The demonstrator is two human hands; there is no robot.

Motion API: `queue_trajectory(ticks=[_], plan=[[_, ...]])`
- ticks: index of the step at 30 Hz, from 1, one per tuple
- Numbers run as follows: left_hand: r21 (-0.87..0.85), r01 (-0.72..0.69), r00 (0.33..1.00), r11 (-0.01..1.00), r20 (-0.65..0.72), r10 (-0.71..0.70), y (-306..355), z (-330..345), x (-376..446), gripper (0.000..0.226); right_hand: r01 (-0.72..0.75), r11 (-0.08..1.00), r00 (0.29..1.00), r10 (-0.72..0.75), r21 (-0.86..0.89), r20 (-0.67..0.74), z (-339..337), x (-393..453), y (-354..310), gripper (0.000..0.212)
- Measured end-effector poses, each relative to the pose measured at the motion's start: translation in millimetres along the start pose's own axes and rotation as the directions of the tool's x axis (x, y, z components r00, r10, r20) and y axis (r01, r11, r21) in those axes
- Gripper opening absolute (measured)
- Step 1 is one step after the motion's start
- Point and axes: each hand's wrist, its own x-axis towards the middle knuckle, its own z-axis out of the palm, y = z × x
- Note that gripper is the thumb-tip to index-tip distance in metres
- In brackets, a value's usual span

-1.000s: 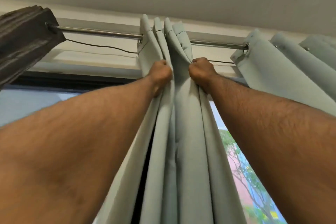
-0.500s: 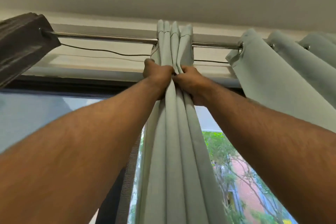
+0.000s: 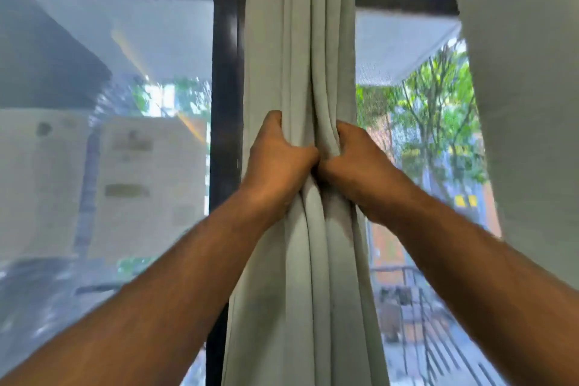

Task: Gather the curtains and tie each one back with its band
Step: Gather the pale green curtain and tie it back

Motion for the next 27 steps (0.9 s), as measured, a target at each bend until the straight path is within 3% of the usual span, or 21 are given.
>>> queue_trajectory(ticks=[3,8,12,15,18,20,22,23,25,27], plan=[[0.016,0.066,0.998,0.998,0.018,-0.066,-38.2,-2.4,-59.0,0.061,-0.093,0.995,0.995,0.092,-0.029,-0.036,22.7,-68.6,31.6,0.034],[0.034,0.030,0.999,0.999,-0.017,-0.030,-71.6,-2.5,-133.2,0.028,-0.243,0.970,0.964,0.242,-0.004,-0.112,48.4,-139.6,53.3,0.019],[0.043,0.114,0.993,0.992,-0.006,-0.114,-84.7,-3.0,-167.0,0.037,-0.280,0.959,0.943,0.269,-0.031,-0.197,51.6,-160.2,60.0,0.025],[0.070,0.097,0.995,0.993,0.011,-0.098,-87.1,-13.1,-186.4,0.021,-0.308,0.940,0.939,0.276,-0.145,-0.206,45.8,-176.8,65.1,0.007],[0.157,0.154,0.977,0.976,-0.173,-0.126,-104.5,-48.7,-198.0,0.014,-0.386,0.894,0.900,0.311,-0.227,-0.307,12.1,-193.0,72.1,0.027],[0.213,0.225,0.930,0.951,-0.338,-0.144,-112.7,-81.0,-202.7,0.014,-0.448,0.875,0.844,0.346,-0.182,-0.409,-16.9,-205.0,75.1,0.027],[0.148,0.295,0.897,0.944,-0.384,-0.221,-104.1,-91.2,-214.3,0.017,-0.467,0.876,0.811,0.369,-0.121,-0.454,-20.8,-217.5,72.8,0.031],[0.069,0.314,0.909,0.947,-0.311,-0.278,-92.5,-82.4,-221.7,0.021,-0.443,0.891,0.836,0.372,-0.097,-0.402,-10.2,-221.7,69.0,0.035],[-0.035,0.295,0.952,0.955,-0.080,-0.297,-67.4,-53.0,-243.9,0.015,-0.375,0.926,0.918,0.367,-0.031,-0.148,21.1,-233.1,59.0,0.039],[-0.051,0.261,0.965,0.964,-0.019,-0.263,-50.7,-36.7,-259.0,0.017,-0.346,0.938,0.938,0.347,0.032,-0.026,33.6,-244.5,52.1,0.040]])
